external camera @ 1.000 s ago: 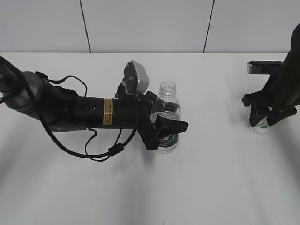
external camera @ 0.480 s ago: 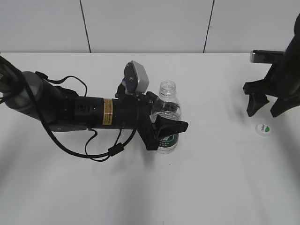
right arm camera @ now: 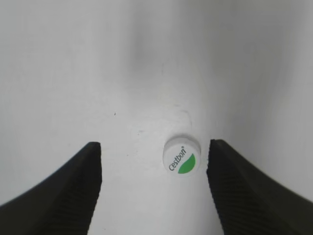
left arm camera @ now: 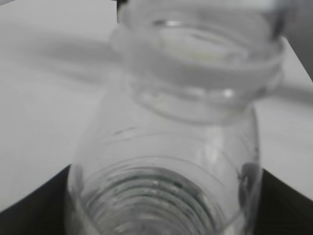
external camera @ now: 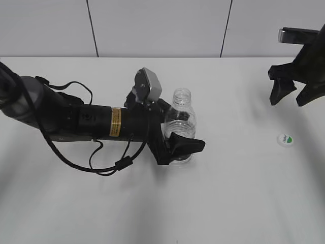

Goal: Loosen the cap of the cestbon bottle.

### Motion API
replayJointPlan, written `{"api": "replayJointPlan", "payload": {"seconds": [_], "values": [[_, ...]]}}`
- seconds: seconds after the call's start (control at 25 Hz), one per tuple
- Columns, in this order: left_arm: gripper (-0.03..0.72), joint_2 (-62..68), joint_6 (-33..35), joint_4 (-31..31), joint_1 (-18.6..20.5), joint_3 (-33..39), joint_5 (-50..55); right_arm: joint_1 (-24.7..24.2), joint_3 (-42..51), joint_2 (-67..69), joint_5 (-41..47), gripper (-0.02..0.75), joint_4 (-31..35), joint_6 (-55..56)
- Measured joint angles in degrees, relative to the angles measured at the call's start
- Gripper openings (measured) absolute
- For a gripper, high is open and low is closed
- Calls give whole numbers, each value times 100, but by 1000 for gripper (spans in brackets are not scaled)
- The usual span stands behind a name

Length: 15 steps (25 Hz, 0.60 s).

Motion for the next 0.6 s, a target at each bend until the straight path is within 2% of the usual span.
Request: {"api": "replayJointPlan", "payload": {"seconds": [0.24,0.6], "values": [[584,-602,-153,120,0,6,48,0,0,-86,123,521,0,0],[580,-1804,-1246,101,103,10,194,0,-46,-389,451,521,0,0]]}}
